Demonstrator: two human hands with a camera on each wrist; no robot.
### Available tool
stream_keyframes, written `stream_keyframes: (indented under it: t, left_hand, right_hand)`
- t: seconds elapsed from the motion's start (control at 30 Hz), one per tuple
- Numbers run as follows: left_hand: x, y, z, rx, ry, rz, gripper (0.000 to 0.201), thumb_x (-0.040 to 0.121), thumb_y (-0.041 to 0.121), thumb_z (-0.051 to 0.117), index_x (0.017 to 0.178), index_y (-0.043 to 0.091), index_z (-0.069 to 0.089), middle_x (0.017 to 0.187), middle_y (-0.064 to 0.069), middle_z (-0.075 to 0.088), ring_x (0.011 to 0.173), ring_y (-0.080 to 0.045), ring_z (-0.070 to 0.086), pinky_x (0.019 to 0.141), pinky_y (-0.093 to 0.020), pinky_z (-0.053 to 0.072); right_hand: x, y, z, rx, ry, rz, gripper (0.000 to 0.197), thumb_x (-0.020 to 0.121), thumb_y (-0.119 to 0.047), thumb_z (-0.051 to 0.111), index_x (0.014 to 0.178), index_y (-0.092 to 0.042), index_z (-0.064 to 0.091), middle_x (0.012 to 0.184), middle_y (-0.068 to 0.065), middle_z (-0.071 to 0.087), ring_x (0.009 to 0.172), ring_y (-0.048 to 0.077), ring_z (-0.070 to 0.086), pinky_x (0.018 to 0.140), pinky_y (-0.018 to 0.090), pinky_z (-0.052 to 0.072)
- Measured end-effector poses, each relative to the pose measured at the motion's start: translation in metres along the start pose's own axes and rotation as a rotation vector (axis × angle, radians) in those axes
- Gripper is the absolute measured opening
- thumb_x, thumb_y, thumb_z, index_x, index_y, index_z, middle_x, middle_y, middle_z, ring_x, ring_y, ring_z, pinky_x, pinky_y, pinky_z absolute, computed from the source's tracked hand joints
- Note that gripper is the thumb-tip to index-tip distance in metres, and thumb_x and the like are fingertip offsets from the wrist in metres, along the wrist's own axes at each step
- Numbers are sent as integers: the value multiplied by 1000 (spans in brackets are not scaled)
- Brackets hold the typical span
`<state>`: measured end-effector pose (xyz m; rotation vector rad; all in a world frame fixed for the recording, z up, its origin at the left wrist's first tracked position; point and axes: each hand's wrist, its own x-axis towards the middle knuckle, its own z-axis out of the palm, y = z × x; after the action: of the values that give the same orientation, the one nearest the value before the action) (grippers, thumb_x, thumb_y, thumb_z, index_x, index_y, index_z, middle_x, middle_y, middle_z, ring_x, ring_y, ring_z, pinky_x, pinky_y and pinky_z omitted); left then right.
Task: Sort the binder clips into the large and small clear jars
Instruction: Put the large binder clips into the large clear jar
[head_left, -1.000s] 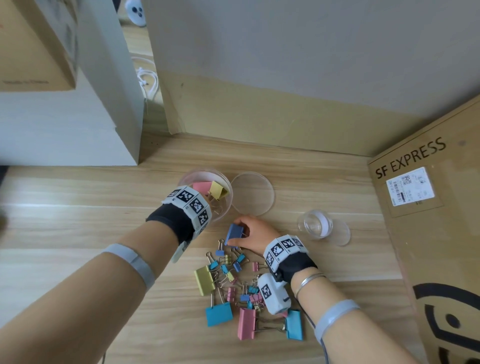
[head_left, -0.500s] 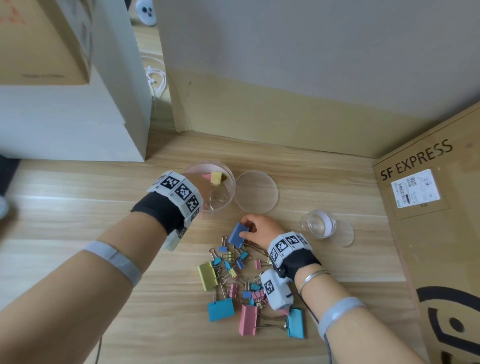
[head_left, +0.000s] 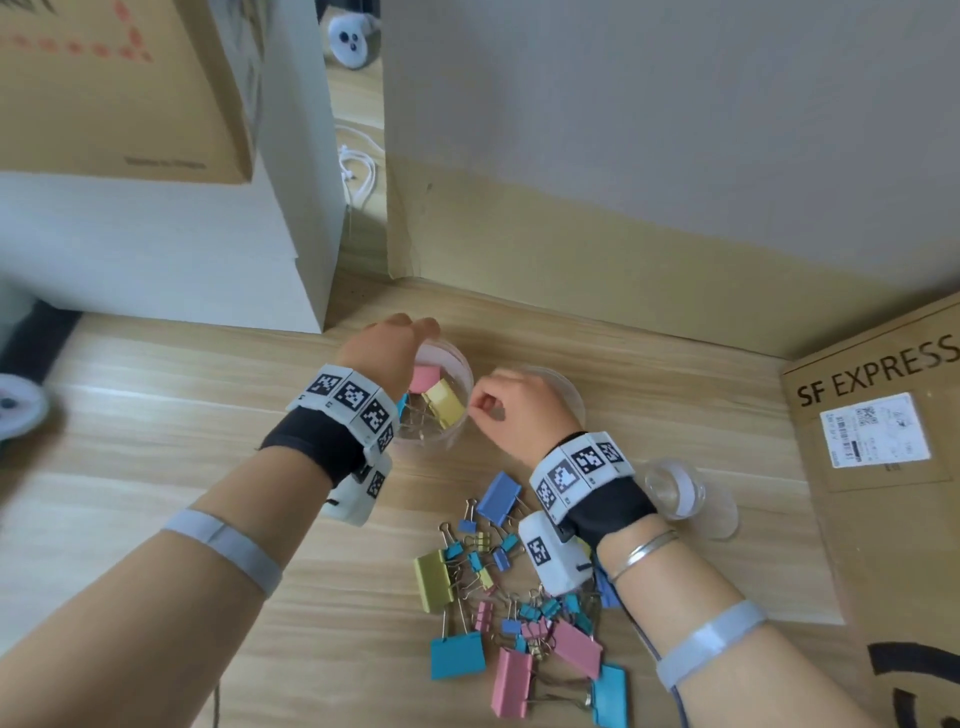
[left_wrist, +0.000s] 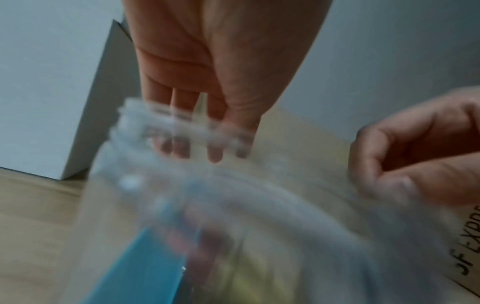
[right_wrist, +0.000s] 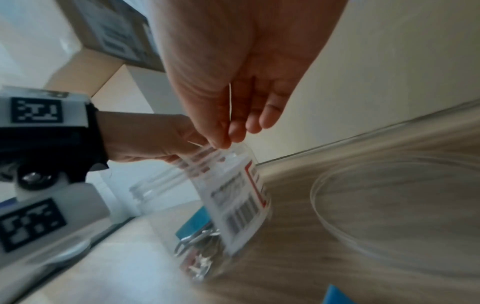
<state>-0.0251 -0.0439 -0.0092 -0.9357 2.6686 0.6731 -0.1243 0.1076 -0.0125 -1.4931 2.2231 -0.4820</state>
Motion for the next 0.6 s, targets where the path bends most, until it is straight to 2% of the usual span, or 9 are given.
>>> stream_keyframes:
  t: [0.07,0.13,0.2,0.3,0.4,0.5,0.53,0.6]
  left_hand:
    - [0,-5,-4,35,-32,-1,44,84,3,48,122,25,51,103,-5,58,81,-21,51,69,-29,43]
    - [0,-6,-6,60,-43,9,42,85,4,45,120,26,54,105,-6,62,78,-19,49,68,-28,41]
    - [0,-5,-5,29,-73,24,42,86,4,42,118,27,57,110,-6,65,83,-21,55,75,-30,48]
    - [0,-4,-2,-70,-125,53,43,85,3,40,116,25,59,116,-4,65,101,-23,60,89,-38,52]
    - [0,-2,0,-83,-126,97,41,85,2,42,116,23,60,116,-1,66,104,-20,59,90,-33,50]
    - [-3,-2,1,-82,-141,119,37,86,6,45,117,23,59,117,1,65,102,-17,58,87,-30,49]
    - [-4,-2,1,-87,-147,123,37,86,6,45,117,23,59,117,2,65,99,-16,57,86,-29,48]
    - [-5,-3,1,-99,-149,128,39,86,5,44,117,23,59,117,3,65,98,-15,55,85,-28,47]
  right_hand:
    - [4,-3,-1,-17,-31,26,9,85,-17,56,81,-16,64,82,-5,59,82,15,55,74,36,51]
    - [6,-6,-2,-11,-54,39,10,85,-18,55,82,-17,64,82,-5,61,82,15,56,75,36,51]
    - [6,-13,2,-41,-118,-28,13,86,-20,55,85,-17,67,87,-3,67,85,16,58,78,36,51]
    - [8,-34,12,-213,-376,-115,21,91,-24,49,97,-18,68,103,2,68,95,20,61,81,35,52]
    - [14,-41,24,-311,-604,-40,25,93,-22,45,102,-16,68,112,5,64,101,25,59,82,32,47]
    - [24,-39,38,-358,-716,110,21,92,-20,46,81,-11,62,99,8,64,89,24,58,75,31,45]
    - [27,-38,42,-368,-724,158,19,91,-20,47,82,-10,60,98,6,64,87,23,58,76,31,47]
    - [31,-38,48,-366,-723,213,23,91,-24,49,101,-10,64,108,1,66,93,20,62,82,33,51]
